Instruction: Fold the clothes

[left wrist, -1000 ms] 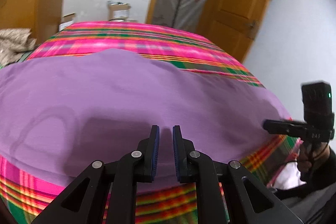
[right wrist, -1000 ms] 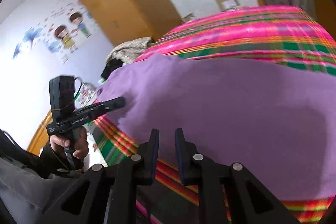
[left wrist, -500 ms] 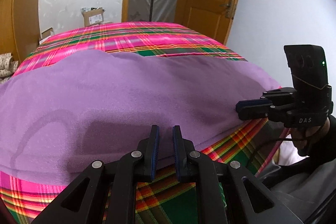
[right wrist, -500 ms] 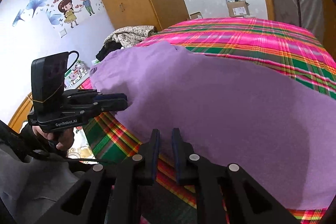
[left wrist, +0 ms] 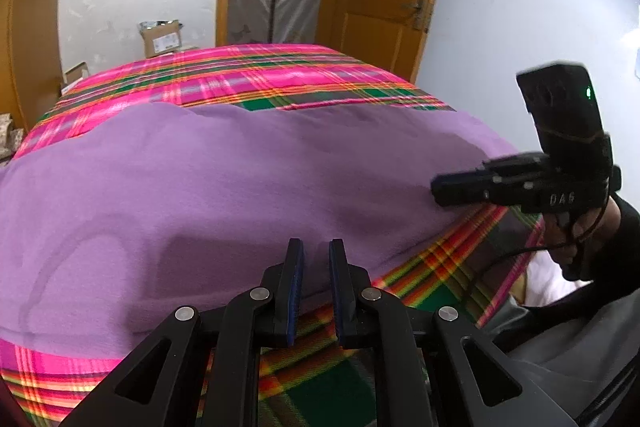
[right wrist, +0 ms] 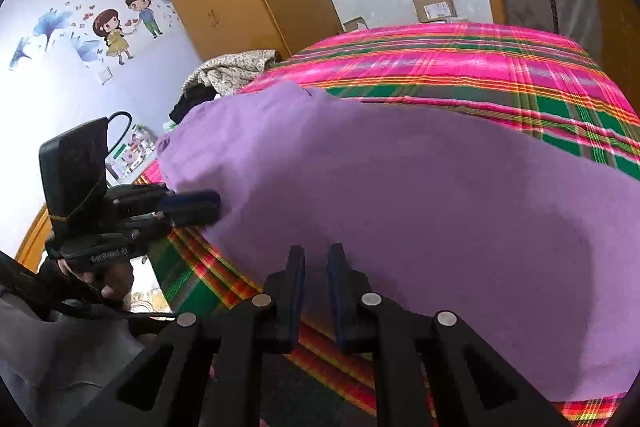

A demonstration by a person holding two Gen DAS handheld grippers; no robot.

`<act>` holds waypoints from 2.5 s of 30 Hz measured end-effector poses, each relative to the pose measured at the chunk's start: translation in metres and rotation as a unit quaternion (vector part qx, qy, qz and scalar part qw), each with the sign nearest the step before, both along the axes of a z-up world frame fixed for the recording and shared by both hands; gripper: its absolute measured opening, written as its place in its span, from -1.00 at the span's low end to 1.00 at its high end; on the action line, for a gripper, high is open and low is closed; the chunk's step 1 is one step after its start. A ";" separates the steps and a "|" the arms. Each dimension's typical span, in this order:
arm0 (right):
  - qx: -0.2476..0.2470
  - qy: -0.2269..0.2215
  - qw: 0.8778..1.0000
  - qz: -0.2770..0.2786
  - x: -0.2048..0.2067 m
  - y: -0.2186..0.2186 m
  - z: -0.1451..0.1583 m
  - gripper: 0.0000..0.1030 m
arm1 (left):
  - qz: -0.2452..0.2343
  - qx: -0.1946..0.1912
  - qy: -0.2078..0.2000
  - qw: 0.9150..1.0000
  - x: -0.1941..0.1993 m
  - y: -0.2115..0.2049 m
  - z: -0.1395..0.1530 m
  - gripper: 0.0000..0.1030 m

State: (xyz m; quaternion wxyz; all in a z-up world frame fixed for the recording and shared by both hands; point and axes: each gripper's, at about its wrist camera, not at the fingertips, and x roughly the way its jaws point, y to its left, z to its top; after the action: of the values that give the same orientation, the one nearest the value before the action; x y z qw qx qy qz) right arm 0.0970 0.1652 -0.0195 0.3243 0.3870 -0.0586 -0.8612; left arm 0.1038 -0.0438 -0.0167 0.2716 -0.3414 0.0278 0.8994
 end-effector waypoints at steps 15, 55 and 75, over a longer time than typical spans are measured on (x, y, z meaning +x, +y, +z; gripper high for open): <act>-0.032 -0.028 0.994 -0.098 -0.045 0.017 0.014 -0.63 | 0.163 0.013 -0.003 0.987 -0.028 -0.074 0.006 -0.74; -0.014 -0.044 0.998 -0.030 -0.076 -0.039 0.010 -0.58 | 0.495 0.260 -0.066 0.826 -0.033 -0.345 -0.027 -0.03; -0.027 -0.042 0.998 -0.042 -0.075 -0.029 0.012 -0.58 | 0.466 0.234 -0.003 0.853 -0.046 -0.327 0.021 -0.56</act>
State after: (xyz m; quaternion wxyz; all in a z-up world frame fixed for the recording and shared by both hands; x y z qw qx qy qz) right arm 0.0222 0.1364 -0.0078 0.2951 0.4109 -0.1117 -0.8554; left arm 0.0579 -0.3706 0.0042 -0.1069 -0.2432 -0.3467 0.8996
